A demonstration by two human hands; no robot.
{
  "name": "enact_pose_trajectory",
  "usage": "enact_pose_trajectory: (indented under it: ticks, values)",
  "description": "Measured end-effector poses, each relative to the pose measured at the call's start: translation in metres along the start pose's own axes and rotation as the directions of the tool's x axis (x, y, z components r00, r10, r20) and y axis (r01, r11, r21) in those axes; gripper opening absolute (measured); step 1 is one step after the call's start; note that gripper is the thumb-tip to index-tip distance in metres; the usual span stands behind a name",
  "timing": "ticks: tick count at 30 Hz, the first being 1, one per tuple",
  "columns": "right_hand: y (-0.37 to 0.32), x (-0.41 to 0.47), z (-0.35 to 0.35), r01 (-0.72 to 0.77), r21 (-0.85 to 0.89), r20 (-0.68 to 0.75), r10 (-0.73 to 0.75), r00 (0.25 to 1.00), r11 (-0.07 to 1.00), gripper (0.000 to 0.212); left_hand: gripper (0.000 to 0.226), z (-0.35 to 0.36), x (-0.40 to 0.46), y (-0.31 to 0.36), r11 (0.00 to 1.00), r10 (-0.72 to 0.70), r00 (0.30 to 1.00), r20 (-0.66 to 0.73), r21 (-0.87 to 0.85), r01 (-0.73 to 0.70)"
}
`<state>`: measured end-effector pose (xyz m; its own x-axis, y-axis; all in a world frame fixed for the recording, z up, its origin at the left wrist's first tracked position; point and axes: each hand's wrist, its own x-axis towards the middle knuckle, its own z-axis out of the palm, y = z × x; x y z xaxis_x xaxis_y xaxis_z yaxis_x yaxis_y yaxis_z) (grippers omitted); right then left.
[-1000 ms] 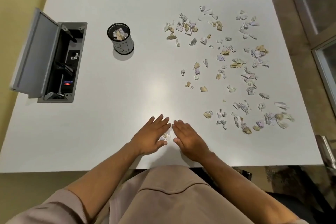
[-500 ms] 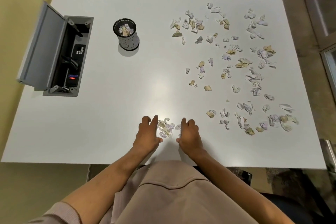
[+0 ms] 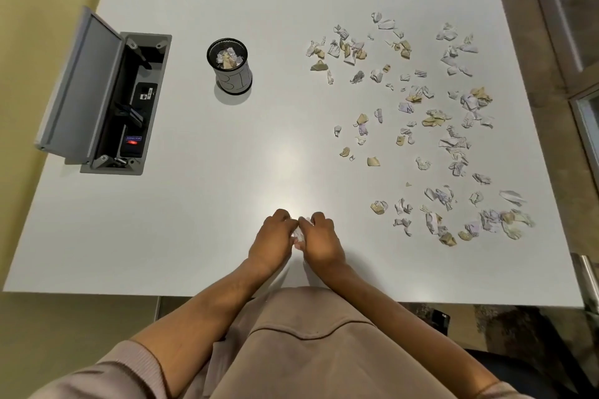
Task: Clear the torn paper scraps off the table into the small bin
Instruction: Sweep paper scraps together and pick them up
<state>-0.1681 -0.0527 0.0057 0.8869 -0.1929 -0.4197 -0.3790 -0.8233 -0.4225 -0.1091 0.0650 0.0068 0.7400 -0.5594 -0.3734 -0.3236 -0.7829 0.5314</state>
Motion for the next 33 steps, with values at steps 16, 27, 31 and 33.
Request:
enact_pose_trajectory:
  ticks: [16, 27, 31, 33]
  values:
    - [0.007, 0.016, 0.008, 0.079, 0.081, -0.235, -0.058, 0.970, 0.994, 0.019, 0.014, -0.001, 0.007, -0.004, 0.987, -0.082, 0.994, -0.075, -0.147, 0.070]
    - [0.001, 0.017, -0.027, -0.033, 0.646, -0.113, 0.139, 0.984, 0.763, 0.010, 0.009, -0.033, 0.012, 0.003, 0.818, -0.324, 0.946, -0.007, -0.504, 0.277]
    - [-0.009, 0.031, -0.045, -0.142, 0.795, 0.004, 0.228, 0.974, 0.589, 0.008, 0.005, -0.057, 0.020, 0.009, 0.715, -0.381, 0.925, -0.011, -0.638, 0.287]
    - [-0.016, 0.041, -0.055, -0.139, 0.827, 0.015, 0.226, 0.974, 0.545, 0.008, 0.007, -0.071, 0.028, 0.012, 0.650, -0.403, 0.915, -0.011, -0.708, 0.277]
